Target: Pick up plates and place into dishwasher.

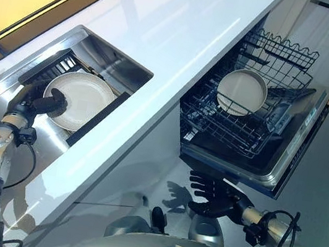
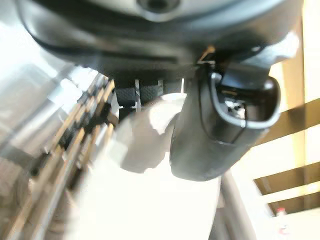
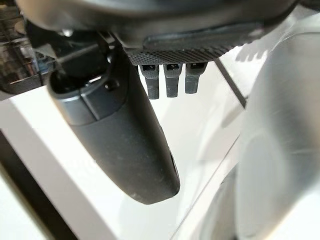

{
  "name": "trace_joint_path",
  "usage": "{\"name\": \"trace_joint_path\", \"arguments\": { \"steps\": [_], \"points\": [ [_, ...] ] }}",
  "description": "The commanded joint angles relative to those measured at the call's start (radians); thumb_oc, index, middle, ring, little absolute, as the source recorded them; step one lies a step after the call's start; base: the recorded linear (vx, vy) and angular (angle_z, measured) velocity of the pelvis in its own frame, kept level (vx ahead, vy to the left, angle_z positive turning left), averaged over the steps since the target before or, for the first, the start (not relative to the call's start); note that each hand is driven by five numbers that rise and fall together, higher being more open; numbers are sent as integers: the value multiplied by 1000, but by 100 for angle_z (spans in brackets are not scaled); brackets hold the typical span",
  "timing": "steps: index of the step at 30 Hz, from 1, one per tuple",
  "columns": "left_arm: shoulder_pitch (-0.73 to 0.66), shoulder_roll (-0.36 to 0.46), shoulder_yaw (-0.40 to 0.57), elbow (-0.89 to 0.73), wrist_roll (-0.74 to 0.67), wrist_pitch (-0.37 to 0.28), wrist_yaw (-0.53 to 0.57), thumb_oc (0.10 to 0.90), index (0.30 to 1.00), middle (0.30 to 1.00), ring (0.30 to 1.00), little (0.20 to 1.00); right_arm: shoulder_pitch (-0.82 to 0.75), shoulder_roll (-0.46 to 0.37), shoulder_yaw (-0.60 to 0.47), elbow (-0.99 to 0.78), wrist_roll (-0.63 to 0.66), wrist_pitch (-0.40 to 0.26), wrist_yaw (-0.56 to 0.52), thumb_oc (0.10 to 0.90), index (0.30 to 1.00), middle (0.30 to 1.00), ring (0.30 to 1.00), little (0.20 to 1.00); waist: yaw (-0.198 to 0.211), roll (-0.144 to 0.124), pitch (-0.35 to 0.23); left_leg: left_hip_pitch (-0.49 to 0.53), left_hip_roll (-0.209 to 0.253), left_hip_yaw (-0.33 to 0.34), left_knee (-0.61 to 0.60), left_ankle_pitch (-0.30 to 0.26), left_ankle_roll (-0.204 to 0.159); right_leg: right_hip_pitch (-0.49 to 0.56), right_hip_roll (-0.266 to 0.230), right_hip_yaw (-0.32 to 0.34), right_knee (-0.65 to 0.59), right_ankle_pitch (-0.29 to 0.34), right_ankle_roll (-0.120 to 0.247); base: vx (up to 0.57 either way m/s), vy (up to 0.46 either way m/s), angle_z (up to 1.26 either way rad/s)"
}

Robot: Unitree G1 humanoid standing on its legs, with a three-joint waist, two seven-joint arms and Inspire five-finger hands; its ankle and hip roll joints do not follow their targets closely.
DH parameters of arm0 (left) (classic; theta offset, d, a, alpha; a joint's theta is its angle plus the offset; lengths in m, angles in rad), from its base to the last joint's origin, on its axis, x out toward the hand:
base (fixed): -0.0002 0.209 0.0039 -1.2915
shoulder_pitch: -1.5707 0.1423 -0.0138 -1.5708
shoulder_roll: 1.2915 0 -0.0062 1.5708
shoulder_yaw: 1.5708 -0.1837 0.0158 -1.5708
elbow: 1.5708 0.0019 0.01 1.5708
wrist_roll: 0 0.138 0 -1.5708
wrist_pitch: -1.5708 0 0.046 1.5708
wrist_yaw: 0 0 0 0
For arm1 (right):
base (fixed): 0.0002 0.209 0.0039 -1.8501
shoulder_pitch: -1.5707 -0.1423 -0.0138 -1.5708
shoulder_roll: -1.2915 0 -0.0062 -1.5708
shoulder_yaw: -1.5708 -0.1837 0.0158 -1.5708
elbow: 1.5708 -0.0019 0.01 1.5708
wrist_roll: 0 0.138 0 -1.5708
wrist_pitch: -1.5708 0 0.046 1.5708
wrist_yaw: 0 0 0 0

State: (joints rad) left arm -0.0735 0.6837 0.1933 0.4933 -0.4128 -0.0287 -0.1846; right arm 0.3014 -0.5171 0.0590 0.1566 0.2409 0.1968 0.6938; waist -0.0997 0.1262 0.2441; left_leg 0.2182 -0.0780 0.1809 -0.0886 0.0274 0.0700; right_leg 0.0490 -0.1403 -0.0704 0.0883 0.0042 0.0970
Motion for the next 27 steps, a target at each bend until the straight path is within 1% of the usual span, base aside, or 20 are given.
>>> {"name": "trace_joint_path", "arguments": {
  "steps": [1,3,6,9,14,15,16,17,19,20,21,23,25,26,27],
  "points": [
    [41,-33,-91,-199,-88,-126,-100,100,300,300,300,200,-15,13,11,-38,9,-83,56,800,900,900,900,900,-16,-26,-115,-72,-87,-55,101,-79,31,-106,-14,-21,96,48,28,-22,-36,9],
    [45,-37,-87,-207,-89,-120,-104,100,300,300,300,200,-18,20,12,-32,0,-87,56,800,900,900,900,900,-13,-26,-121,-69,-86,-60,98,-78,30,-96,-11,-25,93,38,28,-28,-43,8],
    [42,-39,-83,-201,-88,-131,-98,100,300,300,300,200,-21,27,11,-29,-1,-99,56,800,900,900,900,900,-12,-27,-131,-60,-83,-65,90,-77,29,-83,-5,-29,90,25,27,-40,-62,6],
    [42,-32,-73,-200,-90,-138,-64,100,300,300,300,200,-26,34,6,-26,30,-123,54,800,900,900,900,900,-10,-26,-139,-53,-77,-71,82,-75,26,-67,5,-36,86,4,25,-58,-80,4],
    [20,-20,-38,-199,-96,-182,37,100,300,300,300,200,-56,25,-33,-68,103,-206,26,800,900,900,900,900,-8,-24,-152,-47,-63,-89,64,-66,19,-36,30,-46,72,-31,14,-96,-113,4],
    [9,-14,-26,-202,-104,-176,51,100,300,300,300,200,-70,14,-50,-81,126,-213,17,800,900,900,900,900,-7,-24,-153,-47,-60,-93,60,-63,17,-29,34,-49,67,-37,9,-125,-133,11],
    [-1,-7,-11,-201,-62,-187,91,100,300,300,300,200,-87,2,-69,-94,155,-245,-1,800,900,900,900,900,-5,-24,-156,-45,-56,-99,56,-61,15,-22,39,-52,64,-44,4,-120,-133,14],
    [-17,4,1,-188,-71,-195,103,100,300,300,300,200,-108,-6,-87,-109,172,-259,-16,800,900,900,900,900,-5,-25,-158,-43,-54,-102,51,-60,14,-14,42,-56,60,-46,2,-127,-154,16],
    [-48,22,33,-165,-25,-201,148,100,300,300,300,200,-168,-20,-136,-134,217,-301,-70,800,900,900,900,900,1,-26,-165,-37,-45,-111,39,-58,9,5,54,-66,46,-58,-10,-113,-160,17],
    [-64,30,44,-144,-37,-216,146,100,300,300,300,200,-196,-20,-155,-149,222,-318,-100,800,900,900,900,900,3,-26,-167,-34,-43,-116,35,-57,7,14,59,-72,39,-62,-13,-104,-155,18],
    [-77,33,61,-145,30,-232,172,100,300,300,300,200,-230,-20,-177,-162,211,-370,-146,800,900,900,900,900,7,-24,-170,-32,-39,-120,31,-56,3,24,67,-76,33,-72,-21,-94,-133,20],
    [-102,65,75,-137,117,-269,222,100,300,300,300,200,-288,-29,-213,-212,210,-410,-219,800,900,900,900,900,13,-21,-173,-28,-35,-126,26,-57,-2,37,74,-84,27,-80,-28,-107,-125,17],
    [-123,90,85,-150,203,-306,282,100,300,300,300,200,-333,-29,-242,-261,220,-431,-247,800,900,900,900,900,21,-18,-178,-26,-30,-132,23,-57,-8,49,85,-90,22,-94,-38,-130,-117,23],
    [-140,113,88,-170,255,-337,313,100,300,300,300,200,-363,-29,-258,-302,226,-454,-258,800,900,900,900,900,29,-17,-180,-31,-27,-134,23,-52,-13,53,89,-98,15,-91,-44,-112,-107,20],
    [-148,122,92,-189,274,-349,324,100,300,300,300,200,-379,-27,-265,-324,241,-453,-258,800,900,900,900,900,35,-17,-185,-26,-26,-140,18,-58,-16,61,93,-99,12,-105,-46,-137,-100,15]
  ]
}}
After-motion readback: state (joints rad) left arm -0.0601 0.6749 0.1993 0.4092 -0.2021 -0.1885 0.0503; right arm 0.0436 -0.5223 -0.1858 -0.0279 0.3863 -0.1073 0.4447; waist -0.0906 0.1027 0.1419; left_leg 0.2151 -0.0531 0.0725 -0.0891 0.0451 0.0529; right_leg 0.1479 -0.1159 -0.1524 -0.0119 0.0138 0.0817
